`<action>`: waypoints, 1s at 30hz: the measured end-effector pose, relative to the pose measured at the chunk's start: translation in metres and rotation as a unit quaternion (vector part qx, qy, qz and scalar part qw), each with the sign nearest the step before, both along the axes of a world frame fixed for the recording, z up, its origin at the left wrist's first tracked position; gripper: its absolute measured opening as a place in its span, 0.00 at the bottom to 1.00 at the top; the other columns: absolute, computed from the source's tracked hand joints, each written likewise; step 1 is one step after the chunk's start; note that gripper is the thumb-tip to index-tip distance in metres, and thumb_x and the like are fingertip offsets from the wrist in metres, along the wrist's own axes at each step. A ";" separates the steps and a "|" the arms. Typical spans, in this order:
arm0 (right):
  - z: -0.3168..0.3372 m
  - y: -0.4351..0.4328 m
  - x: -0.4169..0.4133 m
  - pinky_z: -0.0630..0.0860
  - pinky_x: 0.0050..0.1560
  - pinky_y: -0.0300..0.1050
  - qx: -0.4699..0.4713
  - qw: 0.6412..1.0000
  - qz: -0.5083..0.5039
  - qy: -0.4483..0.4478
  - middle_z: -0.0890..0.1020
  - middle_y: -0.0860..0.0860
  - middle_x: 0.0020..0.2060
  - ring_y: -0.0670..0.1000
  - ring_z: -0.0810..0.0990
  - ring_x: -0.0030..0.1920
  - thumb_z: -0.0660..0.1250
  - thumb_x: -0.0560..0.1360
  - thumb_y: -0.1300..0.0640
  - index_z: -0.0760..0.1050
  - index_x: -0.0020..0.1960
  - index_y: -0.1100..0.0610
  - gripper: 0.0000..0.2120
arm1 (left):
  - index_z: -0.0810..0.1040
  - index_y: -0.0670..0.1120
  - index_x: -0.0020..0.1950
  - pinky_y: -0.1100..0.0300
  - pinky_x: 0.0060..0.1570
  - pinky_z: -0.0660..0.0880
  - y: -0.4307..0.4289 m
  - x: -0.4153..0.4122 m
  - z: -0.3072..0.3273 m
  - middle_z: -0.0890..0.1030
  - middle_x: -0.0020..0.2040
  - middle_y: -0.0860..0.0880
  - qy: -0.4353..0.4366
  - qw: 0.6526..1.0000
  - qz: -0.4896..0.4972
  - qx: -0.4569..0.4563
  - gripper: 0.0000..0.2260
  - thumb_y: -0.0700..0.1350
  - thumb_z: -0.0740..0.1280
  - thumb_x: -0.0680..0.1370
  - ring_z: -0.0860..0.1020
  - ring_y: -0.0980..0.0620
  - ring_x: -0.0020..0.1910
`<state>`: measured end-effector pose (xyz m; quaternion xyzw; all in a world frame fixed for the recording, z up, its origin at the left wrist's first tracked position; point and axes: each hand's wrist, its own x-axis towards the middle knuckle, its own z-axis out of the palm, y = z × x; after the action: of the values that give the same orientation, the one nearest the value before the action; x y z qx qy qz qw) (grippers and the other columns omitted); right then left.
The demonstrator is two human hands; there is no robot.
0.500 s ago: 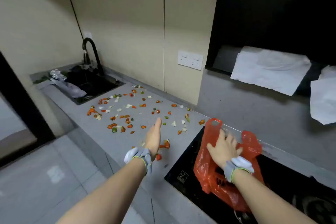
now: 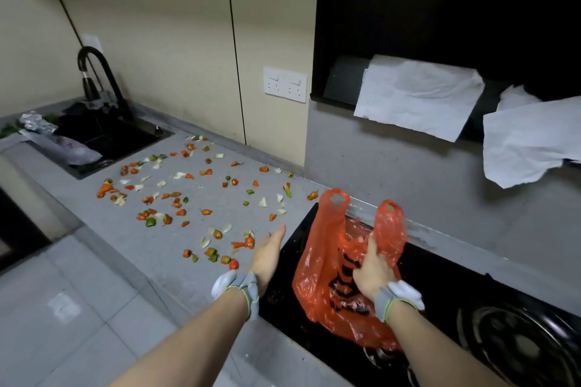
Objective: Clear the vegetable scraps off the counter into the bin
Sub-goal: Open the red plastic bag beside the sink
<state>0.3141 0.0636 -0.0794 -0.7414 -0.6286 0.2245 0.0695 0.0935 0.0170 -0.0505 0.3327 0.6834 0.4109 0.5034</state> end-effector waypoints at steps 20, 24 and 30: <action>-0.003 -0.008 -0.007 0.77 0.56 0.50 -0.007 0.994 -0.107 0.036 0.82 0.59 0.57 0.63 0.80 0.56 0.63 0.75 0.56 0.69 0.66 0.59 0.20 | 0.56 0.55 0.79 0.50 0.63 0.71 -0.019 0.013 -0.007 0.86 0.49 0.51 0.051 0.967 -0.215 -0.124 0.31 0.62 0.61 0.79 0.83 0.52 0.51; 0.018 -0.022 -0.025 0.76 0.56 0.49 0.069 0.988 -0.066 0.120 0.83 0.56 0.58 0.61 0.80 0.58 0.63 0.77 0.55 0.70 0.71 0.53 0.22 | 0.61 0.59 0.76 0.48 0.66 0.68 -0.025 0.009 0.006 0.87 0.47 0.49 0.046 0.954 -0.269 -0.127 0.27 0.67 0.55 0.79 0.83 0.51 0.53; 0.039 -0.064 -0.059 0.73 0.60 0.49 0.180 0.964 0.121 0.151 0.80 0.51 0.62 0.57 0.78 0.57 0.63 0.75 0.57 0.69 0.70 0.49 0.24 | 0.66 0.54 0.71 0.48 0.59 0.77 -0.035 -0.019 0.023 0.85 0.53 0.47 -0.024 0.969 -0.224 -0.100 0.38 0.77 0.57 0.70 0.84 0.49 0.52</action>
<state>0.2555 0.0000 -0.0400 -0.5924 -0.7262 0.2232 0.2682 0.0749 -0.0179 -0.0272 0.4152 0.6168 0.2252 0.6296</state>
